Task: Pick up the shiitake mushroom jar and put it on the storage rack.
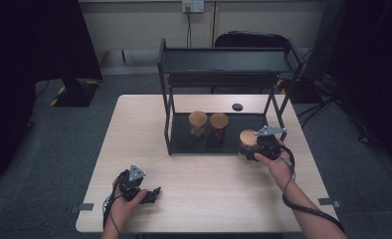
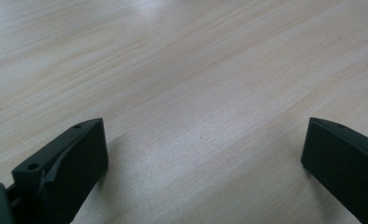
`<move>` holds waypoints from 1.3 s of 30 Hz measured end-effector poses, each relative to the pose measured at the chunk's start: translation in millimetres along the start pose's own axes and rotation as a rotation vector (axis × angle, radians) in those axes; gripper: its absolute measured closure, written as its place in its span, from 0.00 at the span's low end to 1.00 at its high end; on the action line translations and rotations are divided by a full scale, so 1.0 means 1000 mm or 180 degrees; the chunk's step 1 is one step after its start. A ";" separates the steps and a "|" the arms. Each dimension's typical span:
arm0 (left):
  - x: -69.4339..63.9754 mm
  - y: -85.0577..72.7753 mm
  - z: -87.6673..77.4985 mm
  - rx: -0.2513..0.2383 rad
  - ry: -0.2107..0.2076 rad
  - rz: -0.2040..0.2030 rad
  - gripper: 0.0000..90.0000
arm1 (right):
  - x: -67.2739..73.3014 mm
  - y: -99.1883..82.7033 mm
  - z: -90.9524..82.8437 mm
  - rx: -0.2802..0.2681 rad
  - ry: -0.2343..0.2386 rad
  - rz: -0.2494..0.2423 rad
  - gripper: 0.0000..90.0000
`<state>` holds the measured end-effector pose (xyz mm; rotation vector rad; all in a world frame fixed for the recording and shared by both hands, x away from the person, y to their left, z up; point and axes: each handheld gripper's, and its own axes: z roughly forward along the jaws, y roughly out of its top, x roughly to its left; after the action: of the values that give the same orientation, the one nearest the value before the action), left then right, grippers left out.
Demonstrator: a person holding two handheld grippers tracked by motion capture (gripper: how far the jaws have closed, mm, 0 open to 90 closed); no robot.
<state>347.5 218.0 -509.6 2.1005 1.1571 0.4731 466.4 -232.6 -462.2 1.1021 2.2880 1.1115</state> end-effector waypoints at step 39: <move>0.000 0.000 0.000 0.0009 0.0001 0.0016 0.00 | -0.011 0.015 0.033 0.0020 -0.0143 0.0110 0.28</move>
<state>347.6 218.4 -509.5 2.1062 1.1536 0.4744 500.3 -218.9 -471.3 1.1615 2.2476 1.0822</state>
